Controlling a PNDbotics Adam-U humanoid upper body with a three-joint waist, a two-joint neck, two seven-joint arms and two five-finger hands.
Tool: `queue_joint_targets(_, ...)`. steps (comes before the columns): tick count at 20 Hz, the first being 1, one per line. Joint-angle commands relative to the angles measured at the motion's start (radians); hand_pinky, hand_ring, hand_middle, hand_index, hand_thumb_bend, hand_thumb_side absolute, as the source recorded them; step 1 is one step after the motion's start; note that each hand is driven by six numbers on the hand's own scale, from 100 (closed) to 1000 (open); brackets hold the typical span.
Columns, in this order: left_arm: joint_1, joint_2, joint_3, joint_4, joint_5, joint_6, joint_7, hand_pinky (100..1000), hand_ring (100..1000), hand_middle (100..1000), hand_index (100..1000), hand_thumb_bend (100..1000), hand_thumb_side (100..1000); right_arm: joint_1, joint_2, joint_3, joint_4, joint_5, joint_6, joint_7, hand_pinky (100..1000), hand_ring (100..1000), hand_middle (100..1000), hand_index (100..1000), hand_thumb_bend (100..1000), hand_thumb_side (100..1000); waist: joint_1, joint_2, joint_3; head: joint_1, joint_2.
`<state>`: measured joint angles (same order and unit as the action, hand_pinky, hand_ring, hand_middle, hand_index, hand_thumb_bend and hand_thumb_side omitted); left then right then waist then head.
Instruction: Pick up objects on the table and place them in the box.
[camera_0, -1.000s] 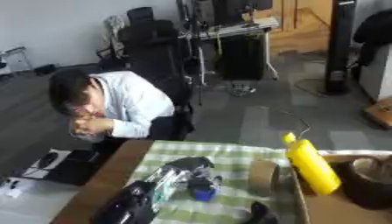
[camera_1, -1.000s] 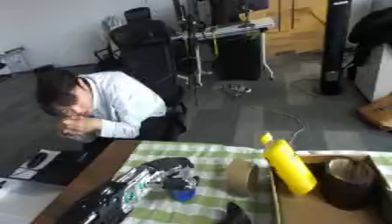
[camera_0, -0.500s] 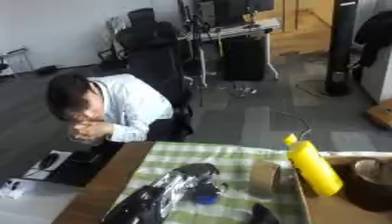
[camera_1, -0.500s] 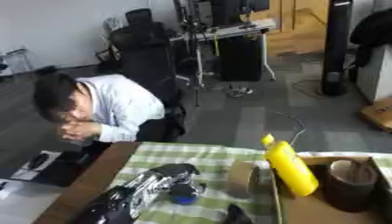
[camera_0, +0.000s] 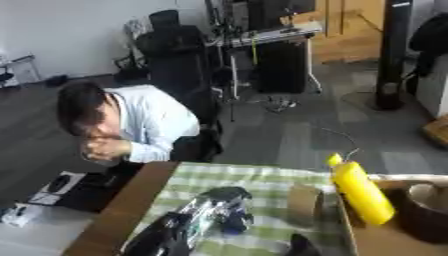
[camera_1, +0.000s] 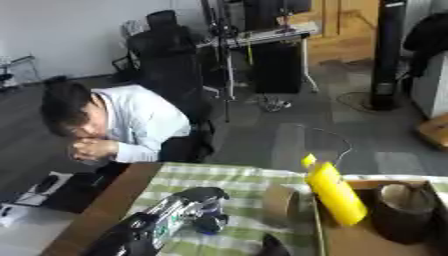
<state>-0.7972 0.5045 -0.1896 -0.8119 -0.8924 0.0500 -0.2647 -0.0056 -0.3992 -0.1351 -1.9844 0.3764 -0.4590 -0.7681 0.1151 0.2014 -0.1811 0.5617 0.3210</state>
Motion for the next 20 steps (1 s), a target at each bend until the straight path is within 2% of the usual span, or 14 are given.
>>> queue_joint_targets(1, -0.003, 0.015, 0.003, -0.007, 0.006, 0.015, -0.004, 688, 866, 960, 1000, 100, 447, -0.007, -0.013, -0.005, -0.016, -0.004, -0.080, -0.077, 905, 977, 811, 750, 100, 1000, -0.011, -0.011, 0.002, 0.005, -0.014)
queue_joint_targets(7, -0.001, 0.014, 0.003, -0.008, 0.016, 0.026, 0.002, 661, 852, 949, 1000, 100, 470, -0.008, -0.011, -0.005, -0.016, -0.004, -0.080, -0.076, 905, 977, 811, 750, 100, 1000, -0.012, -0.010, 0.001, 0.007, -0.015)
queue_joint_targets(13, -0.001, 0.010, 0.005, -0.001, 0.023, 0.036, 0.012, 587, 818, 935, 1000, 100, 480, -0.008, -0.011, -0.006, -0.016, -0.005, -0.082, -0.077, 905, 977, 811, 750, 100, 1000, -0.013, -0.010, 0.001, 0.008, -0.015)
queue_joint_targets(14, 0.000, 0.009, 0.005, 0.000, 0.026, 0.037, 0.012, 539, 789, 921, 1000, 100, 489, -0.008, -0.011, -0.006, -0.016, -0.005, -0.082, -0.077, 905, 977, 811, 750, 100, 1000, -0.014, -0.010, 0.000, 0.008, -0.015)
queue_joint_targets(19, 0.004, 0.005, 0.006, 0.009, 0.039, 0.040, 0.015, 478, 756, 897, 999, 100, 510, -0.007, -0.010, -0.006, -0.016, -0.005, -0.083, -0.078, 905, 977, 811, 750, 100, 1000, -0.015, -0.009, 0.000, 0.010, -0.014)
queue_joint_targets(20, 0.005, 0.004, 0.007, 0.011, 0.042, 0.041, 0.016, 418, 724, 879, 981, 100, 512, -0.007, -0.010, -0.006, -0.016, -0.005, -0.083, -0.079, 905, 977, 811, 750, 100, 1000, -0.015, -0.009, 0.000, 0.010, -0.013)
